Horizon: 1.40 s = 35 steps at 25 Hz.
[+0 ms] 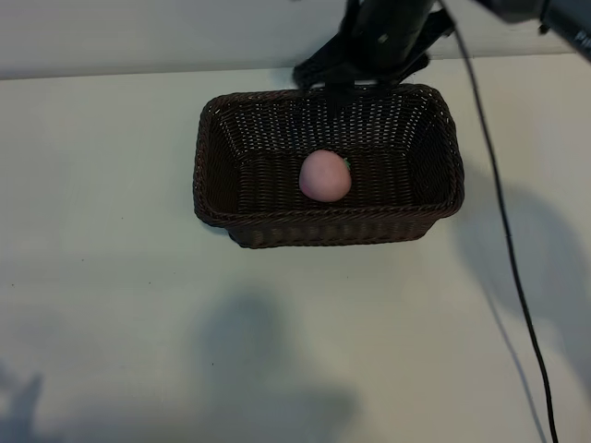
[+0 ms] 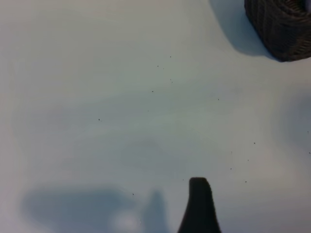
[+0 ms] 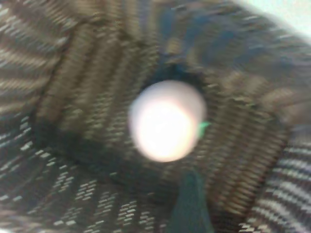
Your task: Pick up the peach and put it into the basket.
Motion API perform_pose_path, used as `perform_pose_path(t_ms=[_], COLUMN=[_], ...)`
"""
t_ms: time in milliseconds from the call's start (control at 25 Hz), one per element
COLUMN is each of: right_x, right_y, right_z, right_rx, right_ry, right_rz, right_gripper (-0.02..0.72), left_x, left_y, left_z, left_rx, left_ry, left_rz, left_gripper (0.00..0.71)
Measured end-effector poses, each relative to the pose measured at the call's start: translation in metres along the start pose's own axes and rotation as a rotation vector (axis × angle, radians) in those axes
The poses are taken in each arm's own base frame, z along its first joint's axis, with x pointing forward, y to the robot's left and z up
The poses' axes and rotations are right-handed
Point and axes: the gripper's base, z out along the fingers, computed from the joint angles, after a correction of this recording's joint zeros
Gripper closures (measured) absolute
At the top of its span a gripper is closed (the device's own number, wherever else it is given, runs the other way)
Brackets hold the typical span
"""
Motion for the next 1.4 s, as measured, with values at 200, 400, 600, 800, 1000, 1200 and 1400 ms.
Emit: perform_pose_path(t_ms=[200,400,600,800,1000,1200,1400], right_x=[-0.002,0.007,0.025,0.046,0.061,0.069,0.093], right_y=[-0.059,-0.129,-0.194,-0.241,-0.261,-0.244,-0.22], right_z=[-0.008,-0.022,-0.034,-0.055,-0.09,-0.134,-0.168], right_rx=[0.051,0.111,0.172,0.208,0.181,0.179,0.184], right_ry=[-0.015,-0.035,-0.038,-0.065,-0.143,-0.232,-0.257], right_rz=[0.107,0.227,0.333,0.439,0.509,0.482,0.473], right_gripper=[0.124,0.125,0.128,0.128,0.134,0.141,0.141], left_x=[0.0,0.0,0.0,0.0,0.0,0.0,0.0], left_y=[0.0,0.0,0.0,0.0,0.0,0.0,0.0], left_z=[0.0,0.0,0.0,0.0,0.0,0.0,0.0], left_rx=[0.0,0.0,0.0,0.0,0.0,0.0,0.0], left_ry=[0.0,0.0,0.0,0.0,0.0,0.0,0.0], left_rz=[0.0,0.0,0.0,0.0,0.0,0.0,0.0], left_gripper=[0.157,0.157,0.157,0.157,0.157,0.157,0.157])
